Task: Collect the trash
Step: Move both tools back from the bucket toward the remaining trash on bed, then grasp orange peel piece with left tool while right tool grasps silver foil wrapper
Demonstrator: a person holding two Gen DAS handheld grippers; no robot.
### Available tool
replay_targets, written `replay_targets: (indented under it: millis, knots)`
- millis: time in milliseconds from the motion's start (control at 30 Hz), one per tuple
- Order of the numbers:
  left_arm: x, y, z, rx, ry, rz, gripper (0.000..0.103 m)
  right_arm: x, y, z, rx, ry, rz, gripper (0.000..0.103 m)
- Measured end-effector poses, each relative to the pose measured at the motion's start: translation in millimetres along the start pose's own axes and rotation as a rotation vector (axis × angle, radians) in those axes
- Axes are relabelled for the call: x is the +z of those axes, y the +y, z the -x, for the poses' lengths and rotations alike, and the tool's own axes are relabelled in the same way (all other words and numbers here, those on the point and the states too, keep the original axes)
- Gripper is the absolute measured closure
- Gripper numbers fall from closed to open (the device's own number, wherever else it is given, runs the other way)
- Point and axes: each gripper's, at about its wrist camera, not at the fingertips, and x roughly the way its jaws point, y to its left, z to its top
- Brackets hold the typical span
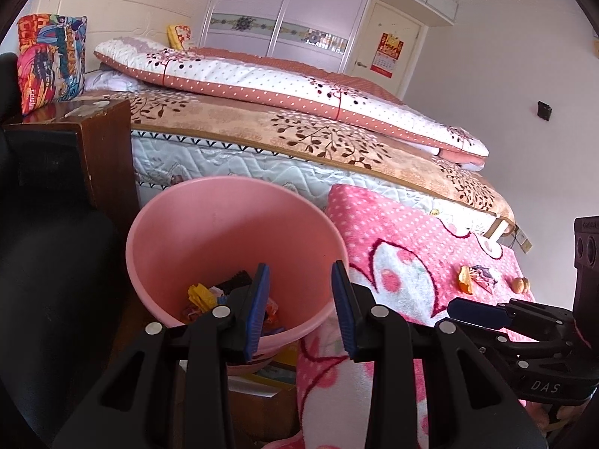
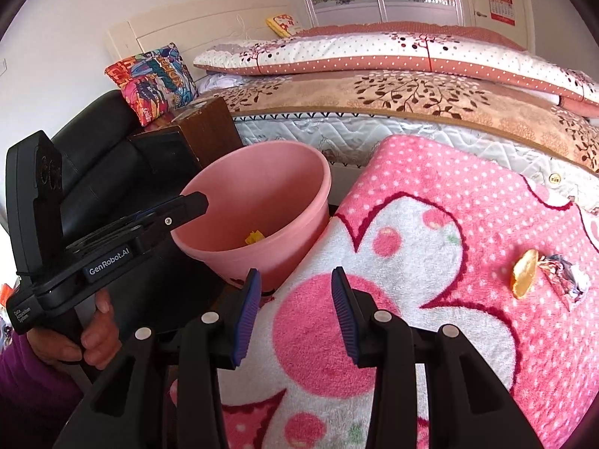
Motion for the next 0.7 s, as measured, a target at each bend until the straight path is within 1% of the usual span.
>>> replay_targets:
  millis: [100, 233, 367, 467, 567, 700]
  knots:
    - [0, -6, 3, -0.016, -0.006, -0.005, 0.069, -4, -2, 11, -0.02, -0.018, -0.01, 0.065]
    - [-3, -17, 3, -0.053, 0.009, -0.015, 0.069, -13, -17, 33, -0.088, -0.049, -0.046, 0.065]
    - [-8, -35, 2, -0.091, 0.024, -0.048, 0.069, -27, -44, 61, -0.164, -0.091, -0.131, 0.064]
    - [-10, -52, -1, -0.12, 0.034, -0.08, 0.069, -41, -66, 80, -0.213, -0.121, -0.197, 0.06]
    - [-13, -67, -6, -0.14, 0.052, -0.118, 0.069, -53, -90, 91, -0.266, -0.138, -0.247, 0.06]
    - [-17, -84, -16, -0.163, 0.084, -0.16, 0.069, -68, -121, 94, -0.313, -0.137, -0.313, 0.06]
